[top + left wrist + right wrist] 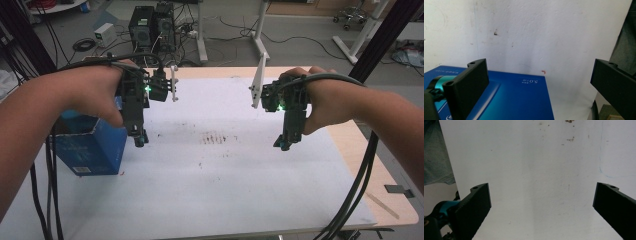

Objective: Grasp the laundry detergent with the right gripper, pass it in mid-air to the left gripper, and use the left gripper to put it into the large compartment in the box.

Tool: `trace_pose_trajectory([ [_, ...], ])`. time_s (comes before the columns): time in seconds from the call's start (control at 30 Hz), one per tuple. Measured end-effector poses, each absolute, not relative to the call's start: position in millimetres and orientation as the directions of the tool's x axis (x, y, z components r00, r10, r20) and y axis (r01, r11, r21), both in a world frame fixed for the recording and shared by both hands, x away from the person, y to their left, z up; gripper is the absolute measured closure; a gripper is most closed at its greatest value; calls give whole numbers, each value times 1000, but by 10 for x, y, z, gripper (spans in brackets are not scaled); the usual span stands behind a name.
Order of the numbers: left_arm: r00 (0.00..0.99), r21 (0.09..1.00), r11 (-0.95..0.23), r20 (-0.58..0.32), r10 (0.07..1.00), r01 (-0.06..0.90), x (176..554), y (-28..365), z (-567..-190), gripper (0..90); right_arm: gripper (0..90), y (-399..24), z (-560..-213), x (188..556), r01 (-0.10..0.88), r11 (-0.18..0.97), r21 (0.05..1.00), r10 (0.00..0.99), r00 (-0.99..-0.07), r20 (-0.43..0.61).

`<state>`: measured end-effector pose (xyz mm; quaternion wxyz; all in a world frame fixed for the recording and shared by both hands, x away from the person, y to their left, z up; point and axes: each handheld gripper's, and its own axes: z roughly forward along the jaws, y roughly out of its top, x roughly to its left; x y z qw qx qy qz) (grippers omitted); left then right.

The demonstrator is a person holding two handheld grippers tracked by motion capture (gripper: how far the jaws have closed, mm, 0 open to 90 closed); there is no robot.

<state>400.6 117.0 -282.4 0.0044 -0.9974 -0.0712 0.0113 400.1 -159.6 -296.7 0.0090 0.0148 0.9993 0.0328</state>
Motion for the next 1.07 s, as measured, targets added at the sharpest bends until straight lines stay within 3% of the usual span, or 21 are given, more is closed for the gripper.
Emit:
trace_pose_trajectory([
  [1.07,985,3,-985,5,175,175,4014,1072,-2773,17,7,-1709,-2964,4041,60,995,83,62,-998,-24],
])
